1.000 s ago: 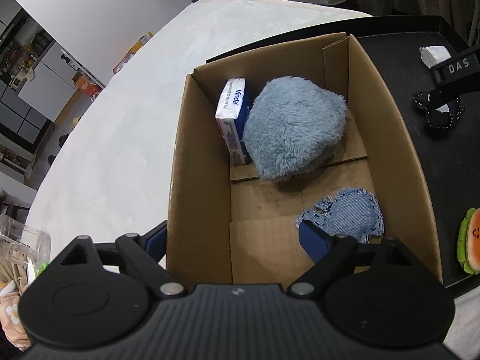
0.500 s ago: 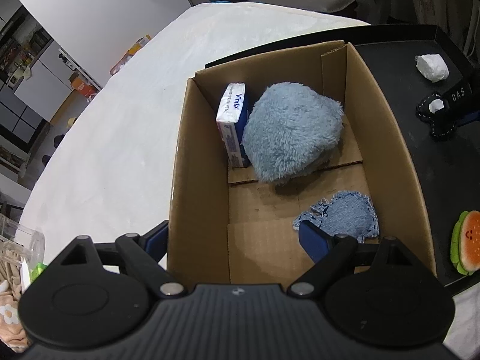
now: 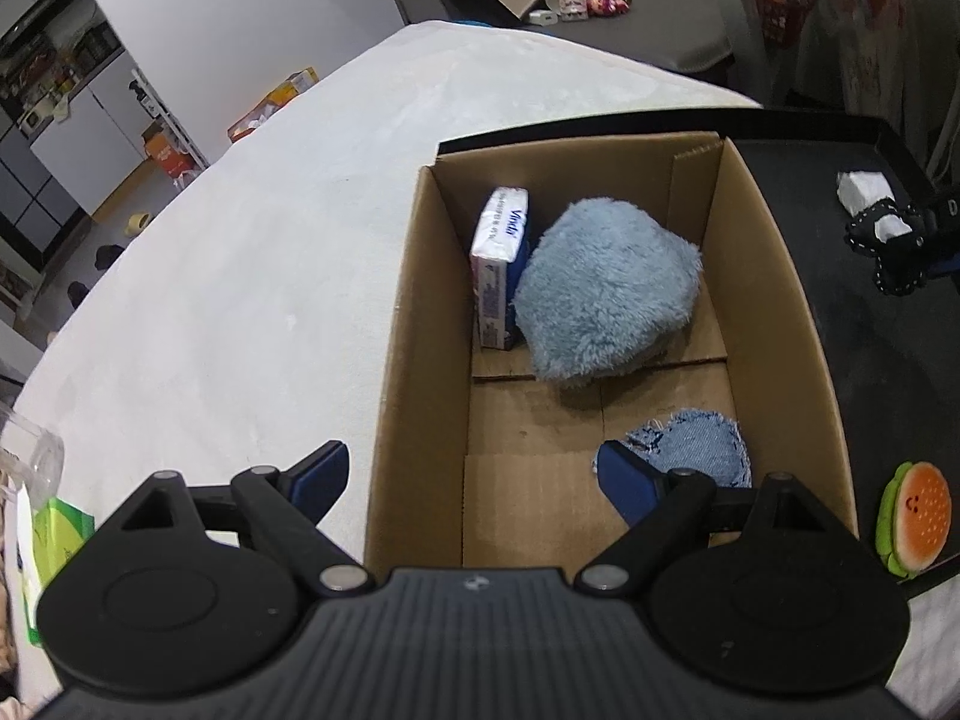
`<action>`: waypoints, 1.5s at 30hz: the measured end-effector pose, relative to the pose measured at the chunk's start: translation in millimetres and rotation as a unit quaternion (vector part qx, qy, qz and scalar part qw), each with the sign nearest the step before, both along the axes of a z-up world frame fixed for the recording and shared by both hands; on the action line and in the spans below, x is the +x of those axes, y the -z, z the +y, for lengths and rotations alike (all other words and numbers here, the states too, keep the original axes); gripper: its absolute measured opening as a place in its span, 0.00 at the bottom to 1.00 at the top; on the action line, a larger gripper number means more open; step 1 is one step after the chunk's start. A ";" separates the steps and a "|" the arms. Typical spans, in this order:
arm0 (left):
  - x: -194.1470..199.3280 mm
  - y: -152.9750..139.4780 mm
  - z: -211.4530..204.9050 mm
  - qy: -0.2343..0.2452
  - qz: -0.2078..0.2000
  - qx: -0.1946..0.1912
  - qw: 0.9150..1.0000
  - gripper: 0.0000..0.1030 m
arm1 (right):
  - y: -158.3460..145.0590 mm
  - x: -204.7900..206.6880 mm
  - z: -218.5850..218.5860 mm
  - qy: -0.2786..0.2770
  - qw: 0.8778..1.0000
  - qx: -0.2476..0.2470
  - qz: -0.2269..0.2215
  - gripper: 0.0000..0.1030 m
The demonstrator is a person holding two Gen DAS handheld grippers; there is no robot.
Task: Organize soft objects
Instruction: 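Carry the black felt cloth with the right gripper and release it into the box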
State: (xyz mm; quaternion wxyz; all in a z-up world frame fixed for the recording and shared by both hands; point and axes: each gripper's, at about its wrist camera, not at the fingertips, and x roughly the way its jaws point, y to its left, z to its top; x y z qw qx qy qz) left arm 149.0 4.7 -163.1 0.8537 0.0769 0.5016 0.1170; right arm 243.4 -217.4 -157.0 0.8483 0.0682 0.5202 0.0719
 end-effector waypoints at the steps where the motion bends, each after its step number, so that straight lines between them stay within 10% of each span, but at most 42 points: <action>1: -0.5 -0.9 2.5 -0.002 -0.002 -0.008 1.000 0.86 | -2.9 -1.3 0.3 0.000 1.000 0.003 -0.002 0.22; 22: -24.0 -23.3 50.5 -0.003 -0.036 -0.086 0.996 0.83 | -67.1 -34.1 38.5 -0.053 0.996 0.033 -0.068 0.22; 45: -22.5 -4.9 68.0 -0.005 -0.031 -0.144 0.989 0.19 | -69.2 -51.1 115.3 -0.140 0.987 0.058 -0.059 0.23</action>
